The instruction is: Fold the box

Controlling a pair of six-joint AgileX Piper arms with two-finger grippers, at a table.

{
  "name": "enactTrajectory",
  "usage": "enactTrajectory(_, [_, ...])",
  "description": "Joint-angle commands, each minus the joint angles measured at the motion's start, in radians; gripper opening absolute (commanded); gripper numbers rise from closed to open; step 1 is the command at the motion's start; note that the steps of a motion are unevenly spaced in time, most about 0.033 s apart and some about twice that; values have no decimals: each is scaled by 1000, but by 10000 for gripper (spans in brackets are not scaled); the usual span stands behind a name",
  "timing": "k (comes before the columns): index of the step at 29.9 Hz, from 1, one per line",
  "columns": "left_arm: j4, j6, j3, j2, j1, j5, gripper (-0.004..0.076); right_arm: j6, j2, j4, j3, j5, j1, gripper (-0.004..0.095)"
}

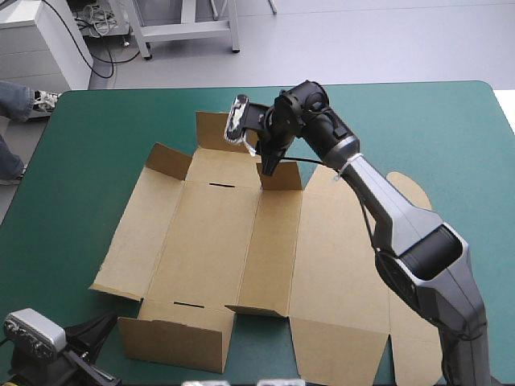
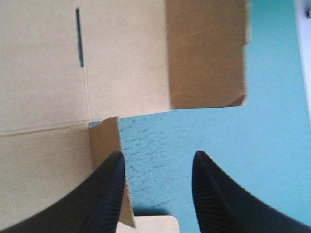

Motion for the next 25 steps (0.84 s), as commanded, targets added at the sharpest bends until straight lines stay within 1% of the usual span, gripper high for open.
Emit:
enactTrajectory(1, [-12, -4, -23, 17, -4, -73, -8, 94, -149, -12, -51, -20, 0, 415])
enactTrajectory(3, [-12, -4, -23, 17, -4, -73, -8, 171, -204, -23, -48, -20, 0, 413])
enactTrajectory(5, [-12, -4, -23, 17, -4, -73, -8, 250, -249, -43, -41, -20, 0, 375])
enactTrajectory(8, [-12, -4, -23, 17, -4, -73, -8, 388, -352, -90, 0, -20, 0, 159])
enactTrajectory(10, [-12, -4, -23, 17, -4, -73, -8, 442, -423, -101, 56, -20, 0, 20])
enactTrajectory(11, [-12, -4, -23, 17, -4, -73, -8, 466, -465, -110, 98, -20, 0, -21])
enactTrajectory(15, [-12, -4, -23, 17, -4, -73, -8, 526, -643, -114, 309, -20, 0, -19])
enactTrajectory(20, [-12, -4, -23, 17, -4, -73, -8, 615, -882, -111, 631, -22, 0, -19])
enactTrajectory(25, [-12, -4, -23, 17, -4, -73, -8, 712, -1108, -111, 946, -80, 0, -19])
